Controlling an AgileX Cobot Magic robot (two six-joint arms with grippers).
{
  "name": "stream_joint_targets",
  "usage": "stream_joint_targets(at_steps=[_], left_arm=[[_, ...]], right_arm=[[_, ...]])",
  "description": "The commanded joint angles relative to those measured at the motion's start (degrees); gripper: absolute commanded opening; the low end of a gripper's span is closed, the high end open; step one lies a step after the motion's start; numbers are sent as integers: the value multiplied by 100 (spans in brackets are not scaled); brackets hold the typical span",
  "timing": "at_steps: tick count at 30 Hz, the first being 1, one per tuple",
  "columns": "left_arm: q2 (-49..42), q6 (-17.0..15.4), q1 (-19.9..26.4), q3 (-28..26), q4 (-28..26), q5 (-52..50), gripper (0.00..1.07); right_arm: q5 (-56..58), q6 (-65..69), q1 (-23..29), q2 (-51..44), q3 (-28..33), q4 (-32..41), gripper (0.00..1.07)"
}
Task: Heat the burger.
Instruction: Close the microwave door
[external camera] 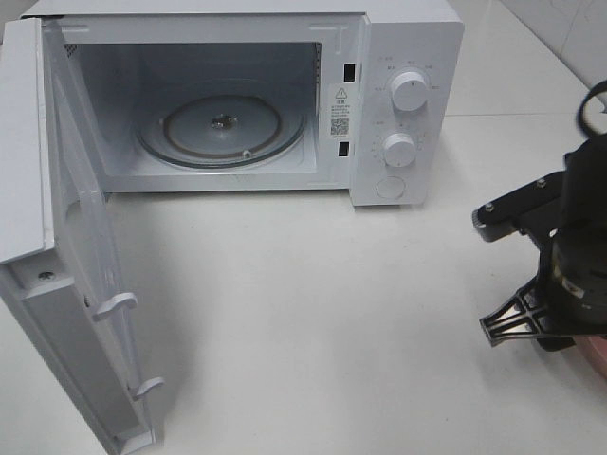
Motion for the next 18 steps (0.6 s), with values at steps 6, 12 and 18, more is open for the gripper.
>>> stream_joint_targets(at_steps=[6, 12, 18], left_arm=[[-23, -23, 17, 17, -46, 0, 100], [-23, -23, 17, 17, -46, 0, 100], [-23, -23, 17, 17, -46, 0, 100]], right_arm=[[-155, -1885, -17, -1644, -11, 1289, 74], [172, -3718, -17, -2733, -11, 3037, 83], [567, -4291, -17, -3552, -11, 3827, 80]])
